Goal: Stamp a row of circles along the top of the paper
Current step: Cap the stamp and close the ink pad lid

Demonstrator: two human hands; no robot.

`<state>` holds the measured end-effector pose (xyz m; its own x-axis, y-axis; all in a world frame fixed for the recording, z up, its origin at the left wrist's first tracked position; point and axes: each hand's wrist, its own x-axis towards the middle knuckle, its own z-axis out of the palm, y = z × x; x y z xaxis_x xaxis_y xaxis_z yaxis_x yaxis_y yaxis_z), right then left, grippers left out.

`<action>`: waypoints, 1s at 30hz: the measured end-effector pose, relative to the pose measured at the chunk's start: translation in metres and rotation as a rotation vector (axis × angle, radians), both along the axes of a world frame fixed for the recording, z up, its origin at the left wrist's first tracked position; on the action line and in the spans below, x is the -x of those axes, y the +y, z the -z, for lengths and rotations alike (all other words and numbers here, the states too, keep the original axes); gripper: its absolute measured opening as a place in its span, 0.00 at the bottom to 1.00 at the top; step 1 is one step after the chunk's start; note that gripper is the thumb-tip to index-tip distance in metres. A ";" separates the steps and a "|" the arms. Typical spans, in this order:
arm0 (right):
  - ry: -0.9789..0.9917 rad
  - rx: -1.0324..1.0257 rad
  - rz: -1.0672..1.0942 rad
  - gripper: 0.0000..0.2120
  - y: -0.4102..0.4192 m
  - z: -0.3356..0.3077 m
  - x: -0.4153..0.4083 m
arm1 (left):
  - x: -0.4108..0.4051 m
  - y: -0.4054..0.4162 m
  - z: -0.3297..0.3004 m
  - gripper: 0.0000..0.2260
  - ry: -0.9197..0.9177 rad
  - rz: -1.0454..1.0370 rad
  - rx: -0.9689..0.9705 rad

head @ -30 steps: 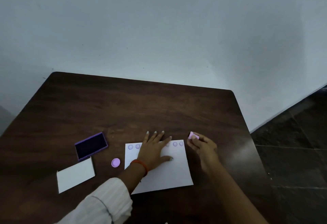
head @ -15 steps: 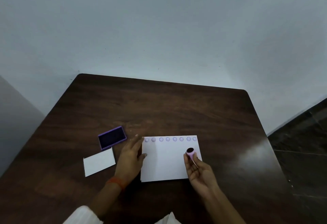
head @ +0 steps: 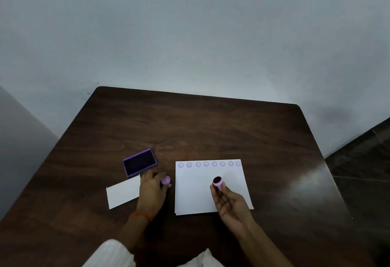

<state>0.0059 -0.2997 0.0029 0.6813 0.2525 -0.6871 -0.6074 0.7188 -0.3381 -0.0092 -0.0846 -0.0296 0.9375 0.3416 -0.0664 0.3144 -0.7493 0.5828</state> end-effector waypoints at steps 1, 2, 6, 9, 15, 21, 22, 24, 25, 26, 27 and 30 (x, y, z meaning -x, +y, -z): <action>0.006 0.002 -0.002 0.06 0.001 0.000 0.000 | 0.000 0.000 0.000 0.14 -0.004 -0.006 0.006; 0.010 0.003 -0.006 0.06 0.001 0.000 0.001 | 0.000 -0.001 0.000 0.13 -0.006 -0.011 0.013; 0.014 -0.011 -0.016 0.07 0.004 -0.001 0.000 | -0.001 0.001 -0.004 0.12 0.001 -0.001 0.033; -0.002 -0.002 -0.032 0.07 0.005 -0.004 -0.001 | 0.000 0.002 -0.010 0.12 0.001 -0.001 0.095; -0.111 0.061 -0.111 0.06 0.015 -0.012 -0.006 | 0.005 -0.001 -0.032 0.09 -0.045 -0.018 0.292; -0.329 0.380 -0.307 0.07 0.038 -0.027 -0.011 | 0.014 -0.008 -0.048 0.14 -0.056 -0.032 0.422; -0.375 0.465 -0.347 0.07 0.042 -0.029 -0.011 | 0.015 -0.009 -0.050 0.14 -0.066 -0.030 0.431; -0.500 0.653 -0.431 0.08 0.051 -0.033 -0.011 | 0.017 -0.010 -0.054 0.15 -0.083 -0.023 0.446; -0.573 0.744 -0.469 0.08 0.055 -0.035 -0.010 | 0.017 -0.010 -0.056 0.15 -0.090 -0.018 0.452; -0.645 0.832 -0.498 0.09 0.058 -0.036 -0.010 | 0.018 -0.010 -0.058 0.16 -0.095 -0.010 0.457; -0.715 0.919 -0.516 0.08 0.060 -0.035 -0.010 | 0.019 -0.011 -0.060 0.16 -0.103 0.000 0.464; -0.877 1.076 -0.526 0.08 0.067 -0.034 -0.008 | 0.022 -0.012 -0.064 0.16 -0.124 0.020 0.484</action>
